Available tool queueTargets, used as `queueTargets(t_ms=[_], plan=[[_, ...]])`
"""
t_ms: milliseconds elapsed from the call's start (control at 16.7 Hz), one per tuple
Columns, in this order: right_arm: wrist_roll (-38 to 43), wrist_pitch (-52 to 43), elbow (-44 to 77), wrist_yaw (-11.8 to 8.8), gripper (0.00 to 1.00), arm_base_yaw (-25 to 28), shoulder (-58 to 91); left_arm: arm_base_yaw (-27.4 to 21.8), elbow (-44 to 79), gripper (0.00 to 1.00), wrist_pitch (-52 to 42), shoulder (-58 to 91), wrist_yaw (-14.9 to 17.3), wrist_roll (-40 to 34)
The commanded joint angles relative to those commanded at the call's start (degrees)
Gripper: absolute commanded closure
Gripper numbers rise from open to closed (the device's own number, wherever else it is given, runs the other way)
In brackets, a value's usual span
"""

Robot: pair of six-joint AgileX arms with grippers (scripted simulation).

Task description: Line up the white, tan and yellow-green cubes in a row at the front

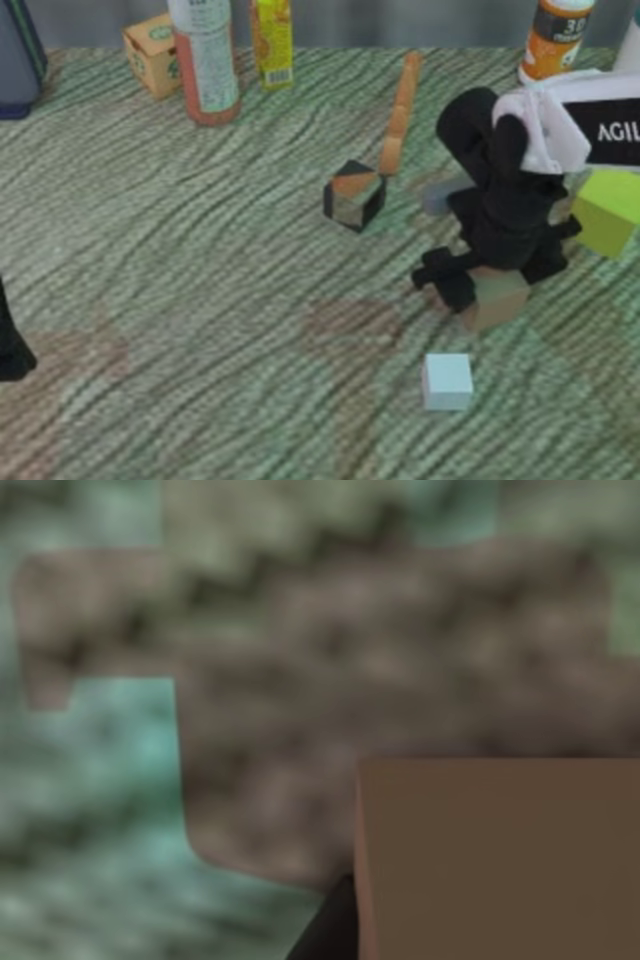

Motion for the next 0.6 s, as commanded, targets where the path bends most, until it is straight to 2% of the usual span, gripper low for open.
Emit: queueTargets(t_ms=[360,600], plan=[[-0.08,-11.73,6.54,-0.05,1.00,0.37,-4.76,0.00,0.00,0.00,0.00,0.00,0.00,0.00],[-0.13,-12.81,7.24,-0.06,1.00,0.41,-5.51,0.00,0.00,0.00,0.00,0.00,0.00,0.00]])
